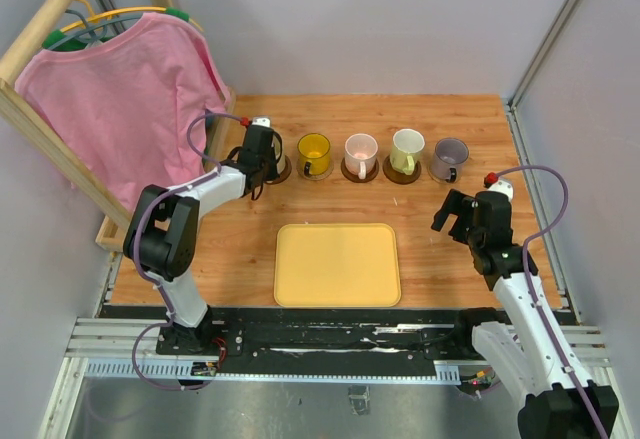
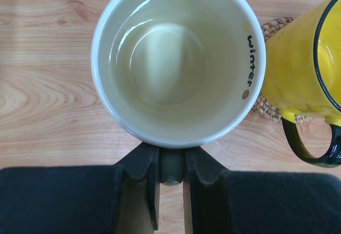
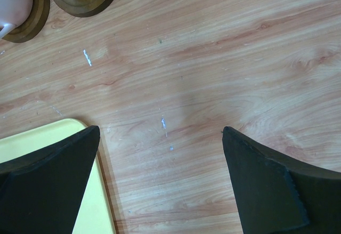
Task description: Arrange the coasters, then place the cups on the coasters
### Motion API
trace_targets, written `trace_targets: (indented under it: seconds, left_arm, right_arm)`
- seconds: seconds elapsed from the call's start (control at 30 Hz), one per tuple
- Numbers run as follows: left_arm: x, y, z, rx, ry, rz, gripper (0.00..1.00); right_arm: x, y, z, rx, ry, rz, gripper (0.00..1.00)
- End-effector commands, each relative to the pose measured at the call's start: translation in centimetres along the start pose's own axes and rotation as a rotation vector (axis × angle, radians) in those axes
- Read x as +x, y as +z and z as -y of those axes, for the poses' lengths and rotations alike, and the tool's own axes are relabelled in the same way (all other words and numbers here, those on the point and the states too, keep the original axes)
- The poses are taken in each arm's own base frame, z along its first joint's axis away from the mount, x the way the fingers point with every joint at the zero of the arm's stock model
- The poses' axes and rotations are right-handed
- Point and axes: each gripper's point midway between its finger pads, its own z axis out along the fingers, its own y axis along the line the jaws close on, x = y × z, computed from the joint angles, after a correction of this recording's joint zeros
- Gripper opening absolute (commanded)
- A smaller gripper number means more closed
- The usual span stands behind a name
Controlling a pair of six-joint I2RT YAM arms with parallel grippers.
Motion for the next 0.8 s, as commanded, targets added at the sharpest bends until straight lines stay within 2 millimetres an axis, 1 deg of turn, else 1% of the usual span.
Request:
trace_targets:
  seconds: [0.0, 0.33, 0.47, 0.57, 0.63, 0.77]
  left_arm:
    - [-2.1, 0.2, 0.1, 0.0, -0.035, 0.075, 0.0]
    - [-1.1, 0.5, -0.3, -0.017, -0.038, 0.048, 0.01]
    - [-0.9, 0.5, -0.3, -0.019, -0.042, 0.043, 0.1]
    - [-0.9, 0.4, -0.4, -0.019, -0.042, 0.04, 0.2]
    - [-0.8, 0.3, -0.4, -0.021, -0.043, 0.04, 0.24]
    - [-0.8, 0.0, -0.6, -0.024, -0.041, 0.038, 0.37]
  right_arm:
    - [-0.2, 0.1, 0.0, 0.0, 0.023, 0.004, 1.0]
    - [0.0, 0.2, 0.0, -0.005, 0.027, -0.002, 1.0]
    - [0.1, 0.2, -0.1, -0.007, 0.028, -0.004, 1.0]
    - [0.1, 0.2, -0.1, -0.009, 0.031, -0.007, 1.0]
    - [0.1, 0.2, -0.1, -0.011, 0.031, -0.006, 1.0]
    - [0.1, 0.1, -0.3, -0.017, 0.035, -0.004, 1.0]
